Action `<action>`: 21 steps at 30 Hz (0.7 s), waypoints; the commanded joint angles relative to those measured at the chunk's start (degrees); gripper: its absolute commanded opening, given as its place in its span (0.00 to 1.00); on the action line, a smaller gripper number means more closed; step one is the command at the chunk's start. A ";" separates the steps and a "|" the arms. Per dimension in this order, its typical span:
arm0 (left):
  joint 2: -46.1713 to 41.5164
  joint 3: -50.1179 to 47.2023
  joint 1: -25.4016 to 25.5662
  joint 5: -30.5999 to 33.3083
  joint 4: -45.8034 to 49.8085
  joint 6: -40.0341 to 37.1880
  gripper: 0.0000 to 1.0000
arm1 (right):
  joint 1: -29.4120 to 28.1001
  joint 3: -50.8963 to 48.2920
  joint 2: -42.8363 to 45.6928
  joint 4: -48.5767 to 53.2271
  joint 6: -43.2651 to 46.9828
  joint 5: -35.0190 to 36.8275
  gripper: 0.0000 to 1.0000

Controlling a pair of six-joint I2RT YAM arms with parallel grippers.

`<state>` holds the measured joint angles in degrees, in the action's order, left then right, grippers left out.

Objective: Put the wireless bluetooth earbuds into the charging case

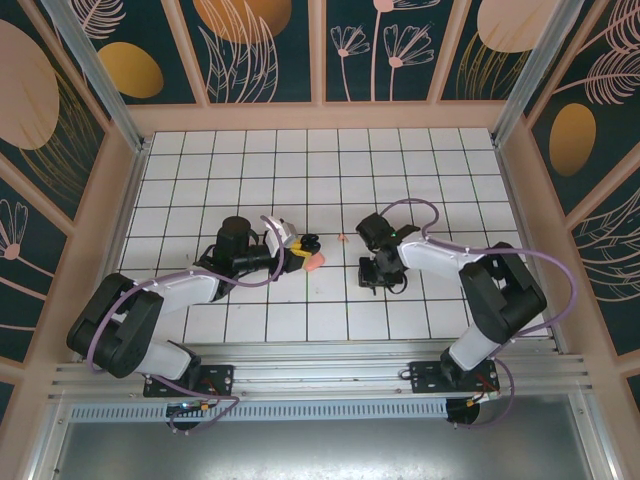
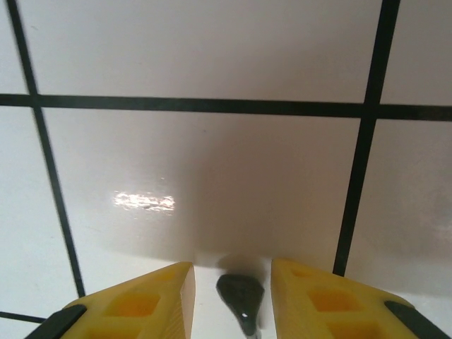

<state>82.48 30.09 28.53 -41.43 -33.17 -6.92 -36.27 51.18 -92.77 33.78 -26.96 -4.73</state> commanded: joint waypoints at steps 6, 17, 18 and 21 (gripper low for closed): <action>-0.73 -0.03 0.38 0.20 0.30 -1.20 0.20 | -1.61 4.03 -3.77 6.12 0.90 2.93 0.30; -0.69 -0.03 0.38 0.41 0.83 -1.35 0.20 | -1.81 6.56 -5.50 9.44 1.43 2.71 0.27; -0.64 0.04 0.38 0.40 0.82 -1.34 0.20 | -1.79 6.54 -5.46 9.55 1.43 2.71 0.26; -0.44 0.05 0.35 0.46 0.81 -1.28 0.20 | -1.79 6.24 -5.29 9.40 1.39 2.58 0.24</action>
<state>82.48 30.11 28.53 -41.21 -32.71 -7.31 -37.52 56.27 -97.41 40.45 -25.82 -2.98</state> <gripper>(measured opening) 0.206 0.240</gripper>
